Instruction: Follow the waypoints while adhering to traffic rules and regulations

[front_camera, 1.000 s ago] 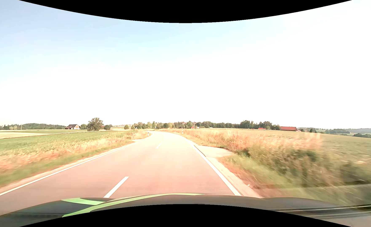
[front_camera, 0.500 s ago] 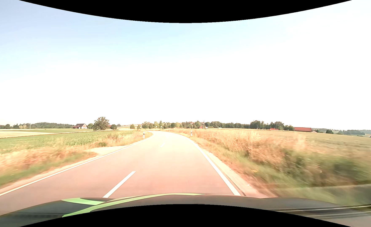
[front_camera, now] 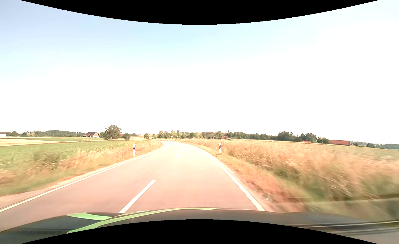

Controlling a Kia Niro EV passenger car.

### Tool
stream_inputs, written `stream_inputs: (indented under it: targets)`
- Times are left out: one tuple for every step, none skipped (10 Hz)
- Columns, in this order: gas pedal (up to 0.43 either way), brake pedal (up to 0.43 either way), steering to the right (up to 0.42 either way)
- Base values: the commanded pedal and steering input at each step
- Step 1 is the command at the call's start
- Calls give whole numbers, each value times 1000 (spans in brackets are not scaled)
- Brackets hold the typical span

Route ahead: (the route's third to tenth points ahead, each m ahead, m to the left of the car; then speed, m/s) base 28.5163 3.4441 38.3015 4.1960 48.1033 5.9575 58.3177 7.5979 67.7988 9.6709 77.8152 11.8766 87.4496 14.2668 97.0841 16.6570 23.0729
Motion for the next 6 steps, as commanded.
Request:
stream_inputs:
  targets:
    - [98,0,-17]
    - [98,0,-18]
    - [98,0,-20]
    - [98,0,-21]
    - [98,0,-23]
    - [98,0,-23]
